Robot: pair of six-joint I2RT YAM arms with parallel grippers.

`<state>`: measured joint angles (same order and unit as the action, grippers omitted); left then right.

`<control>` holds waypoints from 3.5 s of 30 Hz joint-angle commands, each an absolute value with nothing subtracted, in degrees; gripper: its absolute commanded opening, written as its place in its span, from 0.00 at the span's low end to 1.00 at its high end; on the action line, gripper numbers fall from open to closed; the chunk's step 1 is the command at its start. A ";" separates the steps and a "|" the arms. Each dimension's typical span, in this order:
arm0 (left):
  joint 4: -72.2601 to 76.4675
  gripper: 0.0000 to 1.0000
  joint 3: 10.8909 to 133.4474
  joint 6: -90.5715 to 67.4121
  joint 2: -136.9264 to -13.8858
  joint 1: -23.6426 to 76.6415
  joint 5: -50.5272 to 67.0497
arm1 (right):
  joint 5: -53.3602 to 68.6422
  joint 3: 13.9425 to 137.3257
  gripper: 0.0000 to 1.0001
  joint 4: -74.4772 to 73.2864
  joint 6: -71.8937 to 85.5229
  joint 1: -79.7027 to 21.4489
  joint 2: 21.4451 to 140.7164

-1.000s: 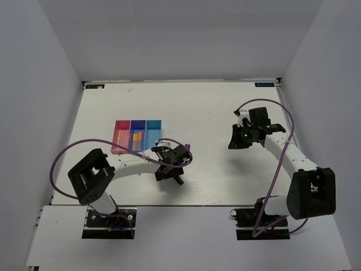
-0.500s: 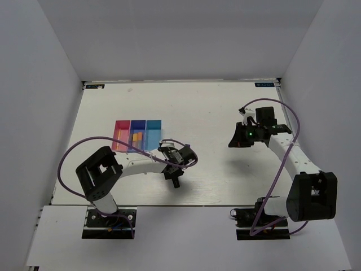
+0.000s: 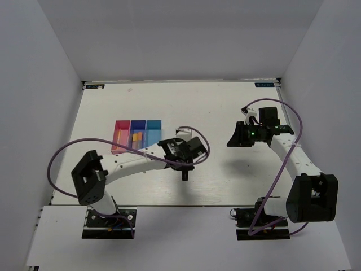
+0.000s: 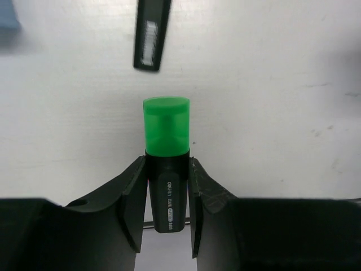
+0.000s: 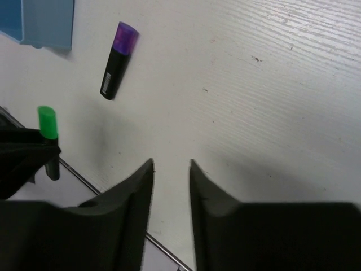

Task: Sort the stationery into containers
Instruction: Pick up the pen from the center of the board, then place the pen in the storage box, then pick up the pen from the center of the board, then place the pen in the storage box.

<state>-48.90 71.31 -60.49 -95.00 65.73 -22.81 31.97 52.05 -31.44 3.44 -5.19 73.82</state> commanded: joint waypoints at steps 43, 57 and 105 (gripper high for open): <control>-46.58 0.04 84.99 -22.68 -98.07 38.40 -5.02 | 34.46 52.47 0.00 -32.96 -2.99 -4.31 73.92; -42.80 0.75 87.36 -26.19 -113.28 48.34 -4.04 | 33.75 53.09 0.53 -33.75 -3.25 -3.87 74.88; -42.98 0.12 75.50 -24.70 -91.92 29.53 -19.08 | 39.46 53.00 0.33 -34.28 -3.08 -0.97 75.67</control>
